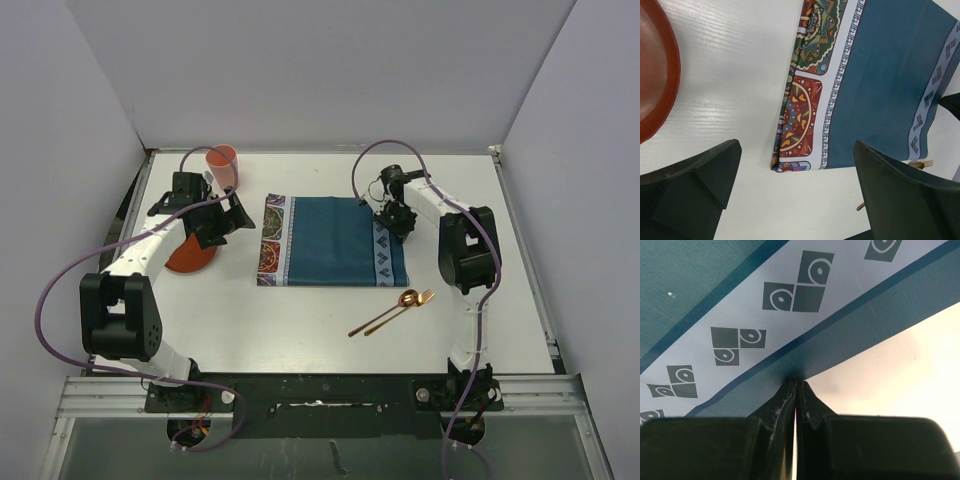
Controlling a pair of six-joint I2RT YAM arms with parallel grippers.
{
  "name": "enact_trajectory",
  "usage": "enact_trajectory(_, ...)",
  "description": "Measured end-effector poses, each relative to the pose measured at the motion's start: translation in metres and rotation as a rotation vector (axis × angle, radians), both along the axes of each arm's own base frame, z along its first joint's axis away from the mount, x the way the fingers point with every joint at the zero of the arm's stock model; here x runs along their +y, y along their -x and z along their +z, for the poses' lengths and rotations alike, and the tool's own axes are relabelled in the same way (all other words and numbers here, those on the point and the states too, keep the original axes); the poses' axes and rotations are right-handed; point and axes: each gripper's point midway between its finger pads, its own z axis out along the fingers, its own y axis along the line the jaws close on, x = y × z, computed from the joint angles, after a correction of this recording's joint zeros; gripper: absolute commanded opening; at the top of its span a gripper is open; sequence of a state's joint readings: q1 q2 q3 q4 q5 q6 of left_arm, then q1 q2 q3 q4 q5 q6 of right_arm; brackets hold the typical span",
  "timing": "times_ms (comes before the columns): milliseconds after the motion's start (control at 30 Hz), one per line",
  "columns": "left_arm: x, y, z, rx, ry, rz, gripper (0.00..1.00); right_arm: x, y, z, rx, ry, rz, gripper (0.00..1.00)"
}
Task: Set the dinner table for one person
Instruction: Fold the napkin at the center of the board.
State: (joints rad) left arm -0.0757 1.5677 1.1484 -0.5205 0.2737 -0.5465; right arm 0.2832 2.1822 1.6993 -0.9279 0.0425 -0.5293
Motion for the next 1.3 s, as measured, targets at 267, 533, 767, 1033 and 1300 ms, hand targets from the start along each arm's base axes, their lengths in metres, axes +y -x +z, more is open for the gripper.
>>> enact_trajectory(267,0.001,0.0,0.0,0.001,-0.004,-0.001,0.98,-0.001,-0.001,0.0,-0.005,0.009,0.0,0.0)
enact_trajectory(533,0.029,-0.012,0.049,-0.124,-0.196,-0.02,0.98,0.0,-0.026,0.03,-0.129,0.136,0.052,0.26)
enact_trajectory(767,0.061,0.006,0.212,-0.583,-0.365,0.042,0.98,0.07,-0.099,0.22,-0.765,0.205,0.198,0.98)
enact_trajectory(1033,0.059,-0.006,0.208,-0.604,-0.376,0.024,0.98,0.195,-0.111,0.236,-0.833,-0.117,0.273,0.76)
enact_trajectory(1300,0.083,-0.011,0.193,-0.525,-0.501,0.065,0.34,0.19,-0.152,0.226,-0.846,-0.372,0.085,0.89)
